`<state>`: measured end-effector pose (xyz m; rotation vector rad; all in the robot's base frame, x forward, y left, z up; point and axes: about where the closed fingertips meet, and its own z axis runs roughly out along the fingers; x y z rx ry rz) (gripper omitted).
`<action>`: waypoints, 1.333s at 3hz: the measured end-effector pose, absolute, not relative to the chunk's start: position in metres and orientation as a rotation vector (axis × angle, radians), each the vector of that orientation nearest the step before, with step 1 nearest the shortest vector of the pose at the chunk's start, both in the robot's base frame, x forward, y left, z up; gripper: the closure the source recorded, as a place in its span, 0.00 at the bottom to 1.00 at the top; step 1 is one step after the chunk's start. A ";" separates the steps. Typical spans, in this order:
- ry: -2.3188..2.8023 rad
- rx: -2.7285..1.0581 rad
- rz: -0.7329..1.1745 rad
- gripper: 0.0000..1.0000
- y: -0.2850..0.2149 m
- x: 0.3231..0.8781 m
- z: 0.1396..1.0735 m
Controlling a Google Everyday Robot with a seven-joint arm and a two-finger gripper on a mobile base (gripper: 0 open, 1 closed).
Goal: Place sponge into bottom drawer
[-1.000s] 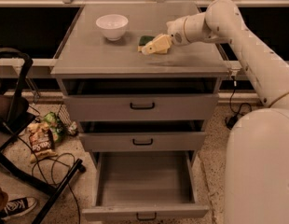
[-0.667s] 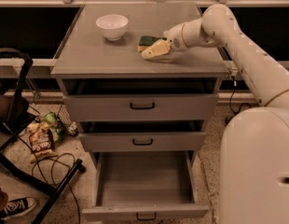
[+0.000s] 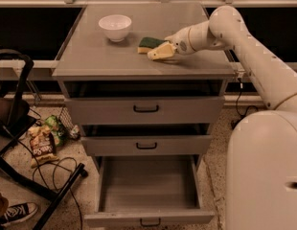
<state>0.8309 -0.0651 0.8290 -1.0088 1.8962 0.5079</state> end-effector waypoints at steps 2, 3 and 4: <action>1.896 -1.009 0.508 1.00 -0.065 0.831 0.838; 1.928 -1.028 0.468 1.00 -0.072 0.808 0.849; 2.062 -1.030 0.318 1.00 -0.122 0.725 0.885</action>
Offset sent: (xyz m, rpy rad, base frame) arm -0.1431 -0.0142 0.0929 -0.2816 0.0172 -0.0058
